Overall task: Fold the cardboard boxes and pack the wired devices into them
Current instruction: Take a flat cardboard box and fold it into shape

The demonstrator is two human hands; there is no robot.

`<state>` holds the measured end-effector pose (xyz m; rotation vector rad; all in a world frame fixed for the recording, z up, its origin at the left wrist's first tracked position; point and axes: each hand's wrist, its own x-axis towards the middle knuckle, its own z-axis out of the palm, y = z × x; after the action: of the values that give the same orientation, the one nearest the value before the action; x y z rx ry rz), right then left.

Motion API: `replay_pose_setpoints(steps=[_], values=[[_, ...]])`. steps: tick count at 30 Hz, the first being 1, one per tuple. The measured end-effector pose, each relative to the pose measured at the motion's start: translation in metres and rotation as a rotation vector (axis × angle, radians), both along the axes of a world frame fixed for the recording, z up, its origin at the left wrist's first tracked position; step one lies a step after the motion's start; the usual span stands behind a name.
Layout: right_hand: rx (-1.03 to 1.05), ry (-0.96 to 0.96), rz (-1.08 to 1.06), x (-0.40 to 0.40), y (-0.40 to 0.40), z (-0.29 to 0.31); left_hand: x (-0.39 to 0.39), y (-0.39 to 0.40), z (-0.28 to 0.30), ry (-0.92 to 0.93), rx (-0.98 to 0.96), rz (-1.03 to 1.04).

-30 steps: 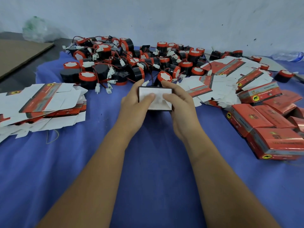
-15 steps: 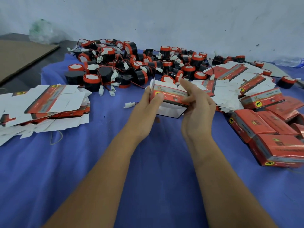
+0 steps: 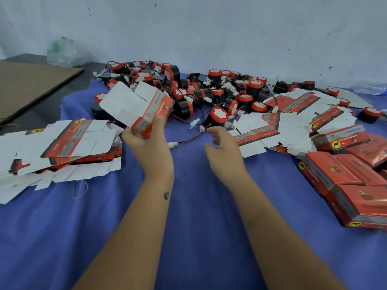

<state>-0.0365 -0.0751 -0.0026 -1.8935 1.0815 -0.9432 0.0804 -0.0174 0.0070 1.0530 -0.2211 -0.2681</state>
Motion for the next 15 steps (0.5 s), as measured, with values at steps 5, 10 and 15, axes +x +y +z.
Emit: replay_pose_setpoints(steps=[5,10,15], values=[[-0.126,0.158,-0.141,0.019,-0.049,0.023,-0.005,-0.005,-0.007,-0.02,0.024,-0.064],[0.089,0.317,-0.059,0.024,-0.083,0.021,-0.003,-0.006,-0.008,-0.009,0.082,-0.044],[-0.114,0.413,-0.272,0.03,-0.069,0.011,-0.004,-0.003,-0.009,-0.193,0.383,-0.101]])
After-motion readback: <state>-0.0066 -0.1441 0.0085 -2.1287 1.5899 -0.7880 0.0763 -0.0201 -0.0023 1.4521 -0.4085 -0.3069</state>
